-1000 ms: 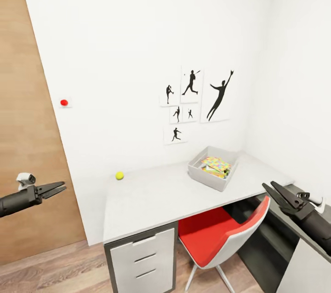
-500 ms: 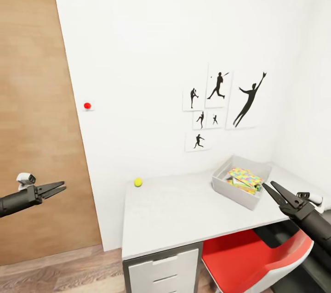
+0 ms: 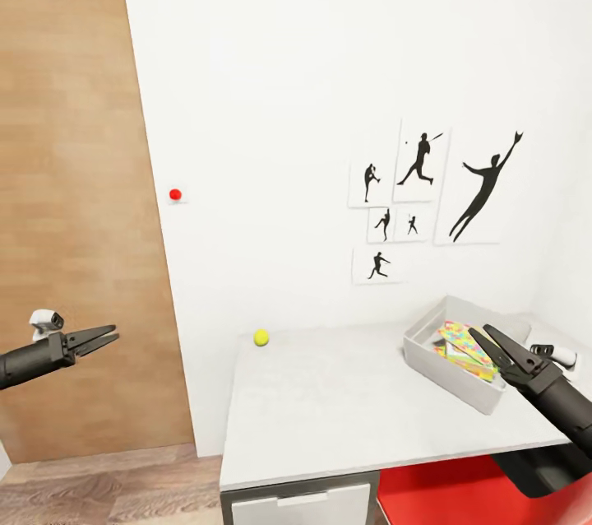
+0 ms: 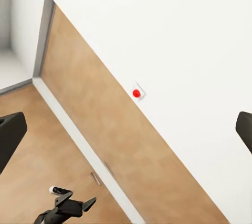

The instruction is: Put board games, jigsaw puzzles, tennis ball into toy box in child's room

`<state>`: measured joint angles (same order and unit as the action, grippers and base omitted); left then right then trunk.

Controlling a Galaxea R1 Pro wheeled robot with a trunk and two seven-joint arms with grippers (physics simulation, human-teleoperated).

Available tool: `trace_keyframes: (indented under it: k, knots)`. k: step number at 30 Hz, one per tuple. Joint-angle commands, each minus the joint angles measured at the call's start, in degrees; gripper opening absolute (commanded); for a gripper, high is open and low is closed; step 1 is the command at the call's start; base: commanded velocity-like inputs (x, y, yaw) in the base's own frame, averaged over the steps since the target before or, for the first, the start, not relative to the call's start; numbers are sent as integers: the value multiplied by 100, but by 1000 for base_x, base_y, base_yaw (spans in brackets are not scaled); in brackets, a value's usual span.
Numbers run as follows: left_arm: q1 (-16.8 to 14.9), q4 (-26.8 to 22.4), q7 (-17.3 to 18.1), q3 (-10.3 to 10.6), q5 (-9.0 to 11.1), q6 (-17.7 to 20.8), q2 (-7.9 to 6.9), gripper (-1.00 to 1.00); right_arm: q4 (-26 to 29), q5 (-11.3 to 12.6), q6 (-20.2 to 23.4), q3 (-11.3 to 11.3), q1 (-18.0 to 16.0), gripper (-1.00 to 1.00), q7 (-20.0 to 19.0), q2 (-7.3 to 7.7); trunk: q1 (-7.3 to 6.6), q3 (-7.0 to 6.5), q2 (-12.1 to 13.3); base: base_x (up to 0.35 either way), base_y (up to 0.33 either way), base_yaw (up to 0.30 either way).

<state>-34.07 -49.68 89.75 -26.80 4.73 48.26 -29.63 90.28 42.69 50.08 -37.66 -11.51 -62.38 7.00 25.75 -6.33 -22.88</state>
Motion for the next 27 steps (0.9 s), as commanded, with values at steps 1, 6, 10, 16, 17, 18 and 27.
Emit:
trace_keyframes:
  k: [1, 6, 10, 16, 17, 18, 27]
  knots:
    - [-4, 3, 25, -1, -8, 61, 1, 100, -1, 11, 28, -5, -1, 100, -6, 2, 4, -4, -4, 128, -30, 215]
    - [-4, 3, 25, -1, -8, 61, 1, 100, 0, -13, 28, 1, 0, 100, -3, -3, 4, -39, -4, 118, -10, 215]
    - [-4, 3, 25, -1, -8, 61, 1, 100, -1, -109, 27, -7, -2, 100, -5, -4, 4, -58, -4, 109, 123, 193]
    - [-4, 3, 25, -1, -8, 61, 1, 100, -2, -150, 22, -13, -2, 100, -10, -6, 4, -65, -4, 72, 138, 51]
    - [-4, 3, 25, -1, -8, 61, 1, 100, -2, -153, 21, -13, -1, 100, -10, -6, 4, -65, -4, 19, 31, 10]
    - [-4, 3, 25, -1, -8, 61, 1, 100, -2, -154, 20, -13, -1, 100, -10, -6, 4, -65, -4, 12, 36, 6]
    - [-4, 3, 25, -1, -10, 61, 1, 100, -2, -163, 20, -3, -2, 100, -5, -6, 4, -65, -4, 2, 47, 1]
